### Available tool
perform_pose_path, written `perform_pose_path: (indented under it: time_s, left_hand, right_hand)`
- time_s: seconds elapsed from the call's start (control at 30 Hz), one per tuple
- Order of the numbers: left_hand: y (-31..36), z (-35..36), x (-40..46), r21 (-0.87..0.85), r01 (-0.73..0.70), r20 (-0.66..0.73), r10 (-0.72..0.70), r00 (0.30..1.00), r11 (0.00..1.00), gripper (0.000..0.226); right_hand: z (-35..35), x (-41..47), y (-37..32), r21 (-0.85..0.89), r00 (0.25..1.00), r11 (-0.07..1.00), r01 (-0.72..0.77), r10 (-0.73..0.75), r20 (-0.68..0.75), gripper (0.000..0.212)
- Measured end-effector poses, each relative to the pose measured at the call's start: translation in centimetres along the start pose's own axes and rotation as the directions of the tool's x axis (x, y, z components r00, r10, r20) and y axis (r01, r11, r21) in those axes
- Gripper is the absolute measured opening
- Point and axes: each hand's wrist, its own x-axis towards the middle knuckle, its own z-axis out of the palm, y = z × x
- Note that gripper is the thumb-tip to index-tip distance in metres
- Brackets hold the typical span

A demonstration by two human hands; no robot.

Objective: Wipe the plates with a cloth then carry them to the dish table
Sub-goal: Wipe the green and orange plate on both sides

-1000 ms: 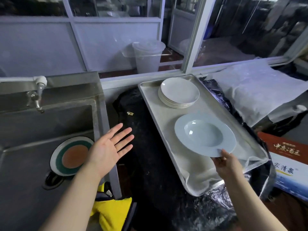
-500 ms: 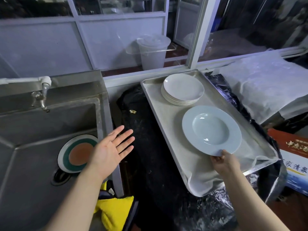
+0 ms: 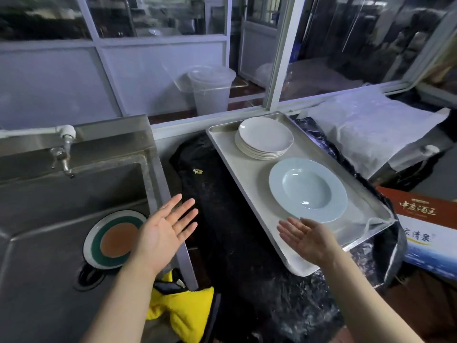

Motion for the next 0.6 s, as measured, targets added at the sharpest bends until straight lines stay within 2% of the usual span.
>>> perform_pose_path:
  time_s: [0.3,0.47,0.6]
  left_hand:
    - [5.5,-8.9,-6.6,-0.105,-0.077,-0.084,0.068,0.994,0.991,0.036]
    - [8.6,-16.0,-11.0,-0.155,-0.162,-0.205,0.129,0.97,0.975,0.034]
    - [10.6,-21.2,-13.9,-0.194,-0.226,-0.305,0.161,0.939,0.955,0.036]
  right_hand:
    - [8.4,-4.3,9.5,-0.127,0.988,0.991,-0.037,0.055,0.145,0.022]
    - [13.5,-4.4,16.8,-0.277,0.982,0.957,-0.086,0.129,0.141,0.023]
    - [17.2,-3.8,22.4,-0.331,0.973,0.933,-0.139,0.191,0.129,0.019]
